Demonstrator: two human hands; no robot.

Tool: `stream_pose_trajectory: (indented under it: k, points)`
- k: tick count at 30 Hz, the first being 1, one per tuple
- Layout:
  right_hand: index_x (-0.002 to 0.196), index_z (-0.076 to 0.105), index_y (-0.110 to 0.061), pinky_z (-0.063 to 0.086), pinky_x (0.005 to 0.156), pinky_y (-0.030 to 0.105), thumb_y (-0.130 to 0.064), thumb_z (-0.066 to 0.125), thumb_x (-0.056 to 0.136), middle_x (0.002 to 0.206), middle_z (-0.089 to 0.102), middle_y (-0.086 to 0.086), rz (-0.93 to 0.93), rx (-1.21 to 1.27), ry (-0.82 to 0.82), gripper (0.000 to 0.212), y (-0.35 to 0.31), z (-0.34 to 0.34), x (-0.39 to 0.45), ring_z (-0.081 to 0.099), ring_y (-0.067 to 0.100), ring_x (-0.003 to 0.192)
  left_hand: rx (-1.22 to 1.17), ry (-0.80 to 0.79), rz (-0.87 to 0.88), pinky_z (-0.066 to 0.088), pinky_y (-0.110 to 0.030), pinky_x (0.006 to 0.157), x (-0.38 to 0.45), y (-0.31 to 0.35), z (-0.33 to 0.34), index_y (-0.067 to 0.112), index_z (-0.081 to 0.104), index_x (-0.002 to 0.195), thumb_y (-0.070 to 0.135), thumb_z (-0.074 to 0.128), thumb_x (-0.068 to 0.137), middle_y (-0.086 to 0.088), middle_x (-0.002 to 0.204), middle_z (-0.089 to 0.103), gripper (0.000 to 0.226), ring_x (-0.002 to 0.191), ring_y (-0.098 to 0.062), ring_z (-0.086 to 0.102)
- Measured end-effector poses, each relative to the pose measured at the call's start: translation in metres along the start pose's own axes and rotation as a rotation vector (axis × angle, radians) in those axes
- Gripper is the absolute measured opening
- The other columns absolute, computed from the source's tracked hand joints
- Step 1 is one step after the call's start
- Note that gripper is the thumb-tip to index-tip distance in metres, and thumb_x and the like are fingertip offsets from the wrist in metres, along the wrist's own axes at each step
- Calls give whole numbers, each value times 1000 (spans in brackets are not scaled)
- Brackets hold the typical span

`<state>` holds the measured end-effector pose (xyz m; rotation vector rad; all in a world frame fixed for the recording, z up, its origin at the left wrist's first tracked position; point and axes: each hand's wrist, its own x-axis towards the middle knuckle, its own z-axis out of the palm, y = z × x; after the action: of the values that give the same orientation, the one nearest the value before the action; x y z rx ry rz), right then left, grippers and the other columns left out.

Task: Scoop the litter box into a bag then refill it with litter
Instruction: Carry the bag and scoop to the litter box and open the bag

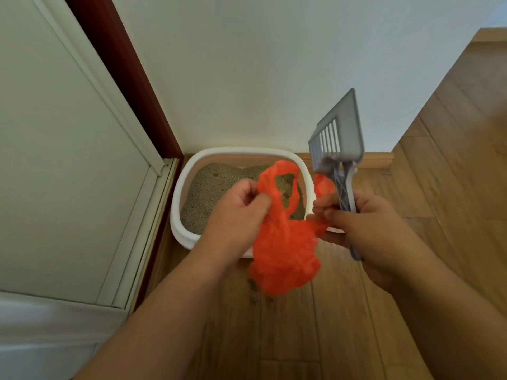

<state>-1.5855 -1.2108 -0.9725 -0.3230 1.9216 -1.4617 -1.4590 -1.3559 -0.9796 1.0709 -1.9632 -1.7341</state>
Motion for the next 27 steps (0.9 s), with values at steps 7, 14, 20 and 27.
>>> stream_pose_trajectory:
  k: [7,14,20,27]
  points:
    - [93,66,-24,56,63,37,-9,57,95,86,64,-2,-216,-538,198,18,-1,-14,9,63,18,76,-397,183,-112,38,-30,53,16,5,-14,20,60,87,21,37,102,3,54,43,28,42,-9,40]
    - [83,54,-9,30,52,25,-13,67,85,89,54,13,-290,-809,310,13,4,-35,29,49,18,67,587,109,316,38,-3,78,25,-15,-43,47,66,122,25,63,98,17,108,49,33,93,10,49]
    - [89,55,-12,26,56,19,-15,68,88,95,52,9,-307,-891,282,14,7,-34,30,43,13,72,278,94,140,54,-31,76,21,-13,-37,24,59,92,-2,53,91,4,93,73,26,80,-8,73]
    - [95,57,-16,43,91,38,-27,63,92,136,47,14,-237,-967,267,13,7,-31,24,47,32,117,21,53,107,45,-37,64,21,-8,-33,31,67,102,-13,50,78,-1,77,59,53,68,-18,54]
